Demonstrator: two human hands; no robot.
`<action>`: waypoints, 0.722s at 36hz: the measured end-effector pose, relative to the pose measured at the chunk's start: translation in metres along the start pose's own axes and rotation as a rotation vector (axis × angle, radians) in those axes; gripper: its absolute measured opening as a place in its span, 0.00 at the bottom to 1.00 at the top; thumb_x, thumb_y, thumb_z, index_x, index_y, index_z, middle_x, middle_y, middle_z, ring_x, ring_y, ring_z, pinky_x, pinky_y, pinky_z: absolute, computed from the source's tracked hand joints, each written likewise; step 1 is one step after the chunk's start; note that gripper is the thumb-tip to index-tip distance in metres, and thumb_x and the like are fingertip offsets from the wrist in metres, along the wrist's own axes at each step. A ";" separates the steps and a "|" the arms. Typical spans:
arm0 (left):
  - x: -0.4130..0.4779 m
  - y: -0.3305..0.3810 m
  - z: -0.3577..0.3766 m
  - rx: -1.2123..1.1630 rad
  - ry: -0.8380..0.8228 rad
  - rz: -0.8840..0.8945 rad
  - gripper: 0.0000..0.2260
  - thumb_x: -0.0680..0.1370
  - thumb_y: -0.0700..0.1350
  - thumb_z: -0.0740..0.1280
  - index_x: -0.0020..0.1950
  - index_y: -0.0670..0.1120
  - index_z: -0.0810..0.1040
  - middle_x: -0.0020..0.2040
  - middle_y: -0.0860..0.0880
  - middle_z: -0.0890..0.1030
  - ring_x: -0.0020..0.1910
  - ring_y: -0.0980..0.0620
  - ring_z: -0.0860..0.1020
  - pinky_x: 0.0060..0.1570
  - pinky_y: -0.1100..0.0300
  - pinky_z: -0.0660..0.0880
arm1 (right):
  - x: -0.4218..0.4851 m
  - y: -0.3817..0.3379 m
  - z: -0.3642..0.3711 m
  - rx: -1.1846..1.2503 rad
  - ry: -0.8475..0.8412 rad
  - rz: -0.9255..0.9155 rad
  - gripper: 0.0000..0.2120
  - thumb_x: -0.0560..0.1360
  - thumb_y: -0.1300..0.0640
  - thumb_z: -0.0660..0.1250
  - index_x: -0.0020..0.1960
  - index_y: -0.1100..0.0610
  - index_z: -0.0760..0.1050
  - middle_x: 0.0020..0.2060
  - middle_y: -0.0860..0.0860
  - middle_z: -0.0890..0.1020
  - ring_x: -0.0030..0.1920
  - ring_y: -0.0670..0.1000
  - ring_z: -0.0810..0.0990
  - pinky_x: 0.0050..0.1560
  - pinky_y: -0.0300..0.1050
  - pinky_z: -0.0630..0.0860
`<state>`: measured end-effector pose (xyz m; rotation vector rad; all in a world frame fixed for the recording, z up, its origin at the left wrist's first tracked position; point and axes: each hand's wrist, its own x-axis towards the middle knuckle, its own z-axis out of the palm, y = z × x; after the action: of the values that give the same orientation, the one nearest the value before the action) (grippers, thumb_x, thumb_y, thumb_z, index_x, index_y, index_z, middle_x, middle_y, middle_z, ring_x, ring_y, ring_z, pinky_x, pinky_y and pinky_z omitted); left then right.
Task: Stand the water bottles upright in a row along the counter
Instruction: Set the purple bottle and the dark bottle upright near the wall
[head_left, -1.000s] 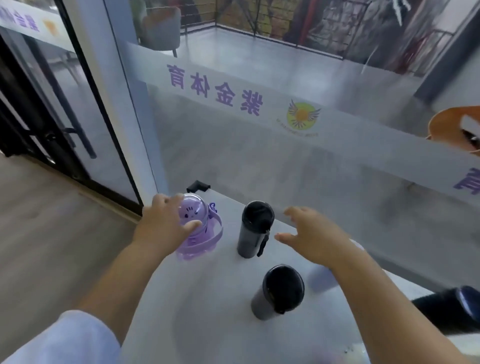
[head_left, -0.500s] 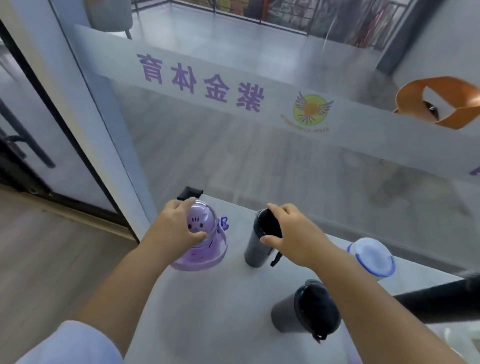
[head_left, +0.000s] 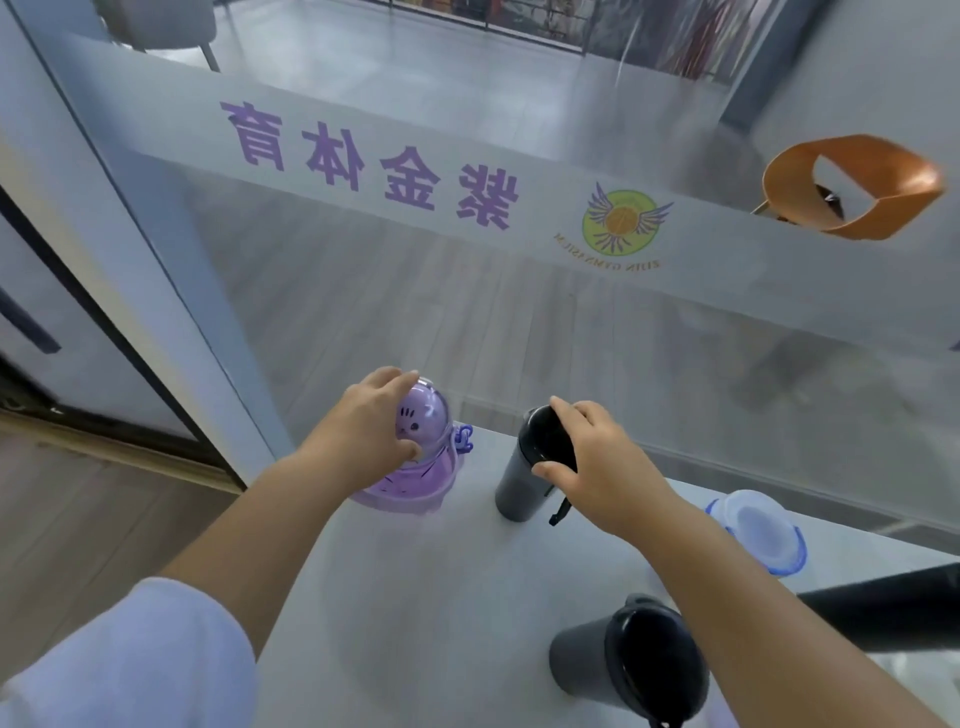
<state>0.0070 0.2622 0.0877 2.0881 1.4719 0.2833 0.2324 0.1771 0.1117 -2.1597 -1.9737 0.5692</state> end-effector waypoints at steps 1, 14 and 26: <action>0.005 0.000 0.000 -0.002 -0.001 0.002 0.37 0.68 0.43 0.74 0.73 0.47 0.61 0.73 0.50 0.62 0.69 0.45 0.65 0.66 0.54 0.66 | 0.003 0.000 0.000 0.008 0.001 0.005 0.33 0.75 0.51 0.66 0.75 0.55 0.54 0.67 0.53 0.67 0.65 0.57 0.68 0.65 0.49 0.68; 0.046 0.003 0.000 -0.036 0.047 0.068 0.35 0.69 0.40 0.74 0.72 0.44 0.62 0.71 0.48 0.65 0.67 0.44 0.67 0.64 0.53 0.66 | 0.041 -0.006 -0.005 0.037 -0.023 0.039 0.34 0.76 0.51 0.66 0.75 0.55 0.53 0.69 0.54 0.65 0.66 0.58 0.66 0.67 0.52 0.67; 0.041 0.001 0.000 -0.088 0.055 0.050 0.34 0.70 0.41 0.73 0.72 0.47 0.62 0.75 0.47 0.58 0.71 0.45 0.64 0.65 0.55 0.65 | 0.047 -0.008 -0.004 -0.016 -0.043 0.068 0.35 0.75 0.52 0.66 0.75 0.52 0.51 0.71 0.53 0.61 0.67 0.58 0.64 0.65 0.53 0.69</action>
<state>0.0228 0.2993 0.0821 2.0635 1.4139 0.4209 0.2288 0.2244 0.1106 -2.2499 -1.9387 0.6182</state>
